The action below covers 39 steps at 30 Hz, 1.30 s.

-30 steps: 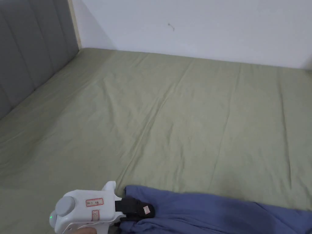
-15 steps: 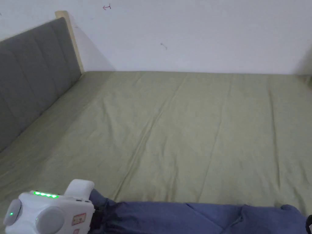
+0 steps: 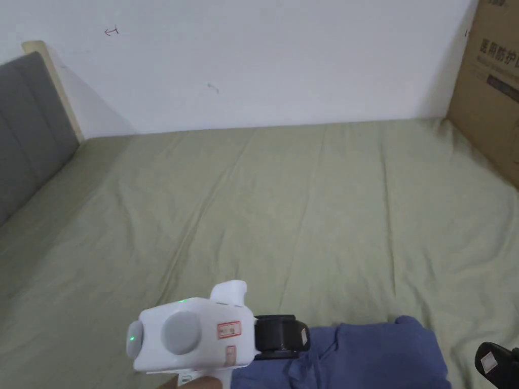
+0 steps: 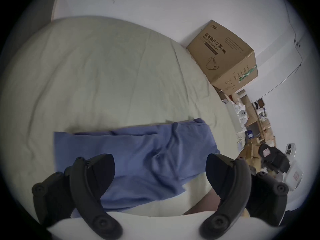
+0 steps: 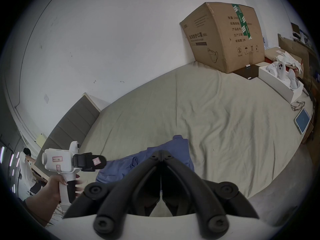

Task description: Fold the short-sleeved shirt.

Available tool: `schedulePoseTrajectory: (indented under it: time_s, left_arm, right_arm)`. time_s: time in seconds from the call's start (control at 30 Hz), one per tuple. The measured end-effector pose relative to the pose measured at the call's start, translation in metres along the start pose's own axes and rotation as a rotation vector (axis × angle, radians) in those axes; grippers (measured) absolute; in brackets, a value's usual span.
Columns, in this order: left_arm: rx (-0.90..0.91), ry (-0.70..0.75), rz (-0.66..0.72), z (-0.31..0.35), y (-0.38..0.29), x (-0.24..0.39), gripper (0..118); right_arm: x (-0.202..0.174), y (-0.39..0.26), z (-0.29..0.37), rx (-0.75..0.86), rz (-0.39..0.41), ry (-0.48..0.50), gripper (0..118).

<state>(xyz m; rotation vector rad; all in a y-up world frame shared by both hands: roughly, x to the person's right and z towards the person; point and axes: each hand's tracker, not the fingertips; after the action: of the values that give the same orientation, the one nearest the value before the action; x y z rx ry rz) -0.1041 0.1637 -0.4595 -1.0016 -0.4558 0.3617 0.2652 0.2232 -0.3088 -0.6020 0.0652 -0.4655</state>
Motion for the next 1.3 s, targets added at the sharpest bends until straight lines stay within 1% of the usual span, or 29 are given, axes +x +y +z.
schedulePoseTrajectory:
  time_s: [0.03,0.07,0.1,0.13,0.17,0.2,0.23,0.3,0.4,0.53,0.6,0.67,0.7,0.8,0.83,0.87,0.93,1.03,1.07,1.1,1.13,1.17,1.2,1.23,1.27,1.3]
  left_arm:
    - [0.001,0.040,-0.021,0.006,-0.003,-0.004,96]
    - [0.027,0.091,-0.026,0.015,-0.008,-0.007,52]
    - [0.121,0.125,-0.067,0.033,-0.009,-0.009,37]
    - [0.161,0.169,-0.113,0.038,-0.014,-0.009,23]
    - [0.154,0.219,-0.142,0.035,-0.017,-0.008,0]
    - [0.132,0.287,-0.179,0.030,-0.021,-0.008,1]
    - [0.106,0.263,-0.179,0.025,-0.019,-0.007,1]
    - [0.023,0.165,-0.172,0.001,-0.020,-0.005,1]
    - [-0.043,0.163,-0.227,-0.032,-0.028,0.011,1]
    - [-0.180,0.074,-0.254,-0.083,-0.037,0.036,1]
    - [-0.196,0.058,-0.287,-0.099,-0.042,0.049,1]
    - [-0.197,0.077,-0.309,-0.103,-0.047,0.061,1]
    - [-0.191,0.040,-0.308,-0.101,-0.047,0.061,1]
    - [-0.212,-0.311,-0.130,-0.082,-0.041,0.049,1]
    - [-0.203,-0.390,-0.064,-0.073,-0.038,0.041,1]
    - [-0.169,-0.410,-0.038,-0.062,-0.036,0.035,1]
    - [-0.064,-0.379,-0.013,-0.033,-0.023,0.015,1]
    - [0.000,-0.308,0.070,0.004,-0.004,-0.031,1]
    - [0.016,-0.286,0.081,0.017,0.000,-0.051,8]
    - [0.026,-0.284,0.093,0.029,0.002,-0.074,8]
    - [0.027,-0.279,0.120,0.039,0.003,-0.093,13]
    - [0.023,-0.277,0.167,0.044,0.005,-0.108,25]
    - [0.019,-0.276,0.208,0.051,0.003,-0.128,52]
    - [0.022,-0.284,0.242,0.055,0.000,-0.143,89]
    - [0.016,-0.288,0.271,0.058,-0.005,-0.158,118]
    - [0.036,-0.250,0.306,0.062,-0.013,-0.170,115]
  right_arm:
    - [0.002,0.000,0.001,0.001,-0.003,-0.003,0]
    - [0.004,-0.001,0.001,-0.001,-0.006,-0.008,0]
    - [0.006,-0.001,0.000,-0.004,-0.007,-0.013,0]
    - [0.008,-0.003,-0.001,-0.007,-0.008,-0.014,0]
    - [0.010,-0.004,-0.002,-0.009,-0.009,-0.013,0]
    - [0.012,-0.005,-0.004,-0.011,-0.009,-0.011,0]
    - [0.013,-0.006,-0.006,-0.017,-0.010,-0.013,0]
    - [0.016,-0.007,-0.010,-0.033,-0.019,-0.012,0]
    - [0.021,-0.007,-0.010,-0.040,-0.039,-0.008,0]
    - [0.029,-0.003,-0.005,-0.038,-0.065,-0.007,0]
    - [0.033,-0.001,-0.003,-0.037,-0.061,-0.025,0]
    - [0.035,0.000,-0.001,-0.037,-0.058,-0.039,0]
    - [0.036,0.000,0.000,-0.038,-0.060,-0.042,0]
    - [0.038,0.000,0.001,-0.035,-0.064,-0.040,0]
    - [0.038,0.000,0.000,-0.037,-0.061,-0.039,0]
    - [0.037,0.000,-0.001,-0.040,-0.057,-0.039,0]
    - [0.034,0.000,-0.004,-0.047,-0.045,-0.040,0]
    - [0.029,-0.001,-0.007,-0.054,-0.044,-0.031,0]
    - [0.027,-0.001,-0.008,-0.057,-0.041,-0.028,0]
    - [0.024,-0.002,-0.010,-0.062,-0.034,-0.027,0]
    - [0.022,-0.003,-0.011,-0.067,-0.028,-0.026,0]
    - [0.019,-0.004,-0.013,-0.072,-0.018,-0.025,0]
    - [0.015,-0.004,-0.015,-0.077,-0.010,-0.024,0]
    - [0.012,-0.004,-0.016,-0.081,-0.009,-0.021,0]
    - [0.010,-0.004,-0.018,-0.088,-0.010,-0.017,0]
    - [0.007,-0.004,-0.020,-0.095,-0.009,-0.013,0]
